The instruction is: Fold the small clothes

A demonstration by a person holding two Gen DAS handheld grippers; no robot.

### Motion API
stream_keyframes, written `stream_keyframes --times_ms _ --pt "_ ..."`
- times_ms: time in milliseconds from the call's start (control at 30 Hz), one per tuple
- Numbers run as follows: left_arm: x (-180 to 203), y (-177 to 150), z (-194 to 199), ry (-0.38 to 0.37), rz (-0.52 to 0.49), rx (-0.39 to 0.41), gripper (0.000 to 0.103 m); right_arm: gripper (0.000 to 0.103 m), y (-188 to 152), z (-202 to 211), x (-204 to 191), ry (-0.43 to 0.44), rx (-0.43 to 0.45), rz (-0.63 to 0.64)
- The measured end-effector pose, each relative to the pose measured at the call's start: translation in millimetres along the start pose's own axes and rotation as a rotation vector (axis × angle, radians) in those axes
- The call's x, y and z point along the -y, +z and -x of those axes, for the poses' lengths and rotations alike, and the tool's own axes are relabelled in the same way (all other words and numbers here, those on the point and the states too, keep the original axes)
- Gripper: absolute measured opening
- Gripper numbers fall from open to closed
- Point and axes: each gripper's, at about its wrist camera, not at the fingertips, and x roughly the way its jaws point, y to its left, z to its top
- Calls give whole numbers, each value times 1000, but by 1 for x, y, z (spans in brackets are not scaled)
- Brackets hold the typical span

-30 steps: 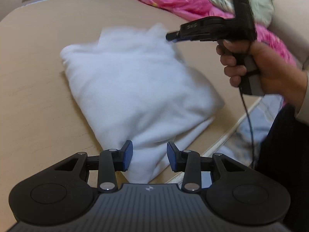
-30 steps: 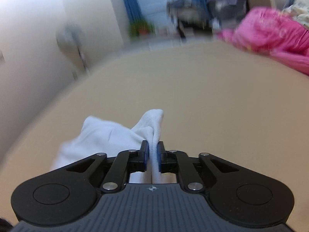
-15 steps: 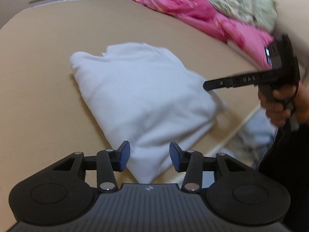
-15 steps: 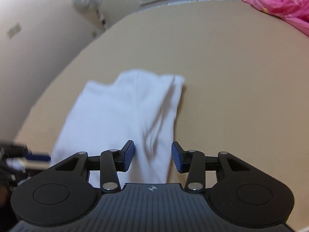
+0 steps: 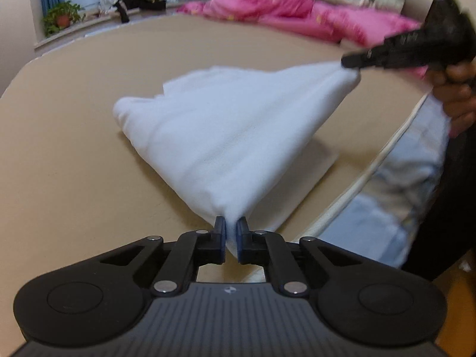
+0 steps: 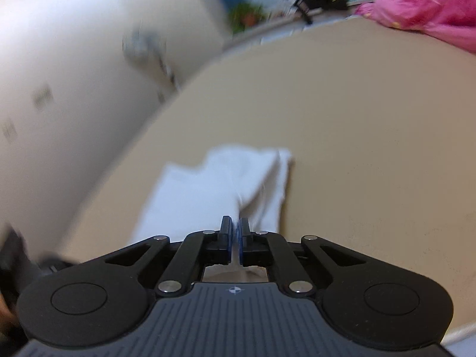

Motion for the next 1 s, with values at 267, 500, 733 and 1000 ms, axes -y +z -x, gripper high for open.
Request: stream_keyframes --times_ms 267,500,733,1000 --pt "1 -17 -13 -16 -55 -134 1 4 -21 -45 14 -231 -242 -1" --pt "-21 14 0 -105 146 93 13 14 -5 -39 -18 -160 8 88" --pt "-12 16 -54 19 68 -123 25 43 -23 -99 -38 -159 -193 242" --pt "-34 34 -28 -22 161 -50 57 47 1 -104 -52 -204 -222 263"
